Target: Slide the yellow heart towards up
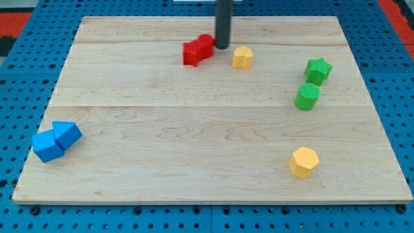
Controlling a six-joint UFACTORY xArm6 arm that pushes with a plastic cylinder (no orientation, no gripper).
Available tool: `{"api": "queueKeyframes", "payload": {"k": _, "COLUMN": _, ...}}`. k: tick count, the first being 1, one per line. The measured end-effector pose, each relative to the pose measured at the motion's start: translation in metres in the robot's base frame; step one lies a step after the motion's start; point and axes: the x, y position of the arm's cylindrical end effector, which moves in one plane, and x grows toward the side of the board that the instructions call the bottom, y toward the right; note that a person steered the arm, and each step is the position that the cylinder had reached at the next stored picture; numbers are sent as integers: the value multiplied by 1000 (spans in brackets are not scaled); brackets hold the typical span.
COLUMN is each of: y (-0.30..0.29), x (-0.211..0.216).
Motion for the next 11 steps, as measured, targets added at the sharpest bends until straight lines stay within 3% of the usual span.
{"api": "queueKeyframes", "payload": {"k": 2, "y": -7, "x": 50}}
{"api": "queueKeyframes", "payload": {"k": 3, "y": 43, "x": 56}}
{"api": "queueKeyframes", "payload": {"k": 4, "y": 96, "x": 54}}
{"api": "queueKeyframes", "payload": {"k": 5, "y": 119, "x": 24}}
{"api": "queueKeyframes", "payload": {"k": 6, "y": 86, "x": 15}}
{"api": "queueKeyframes", "payload": {"k": 8, "y": 53, "x": 51}}
{"api": "queueKeyframes", "payload": {"k": 11, "y": 68, "x": -4}}
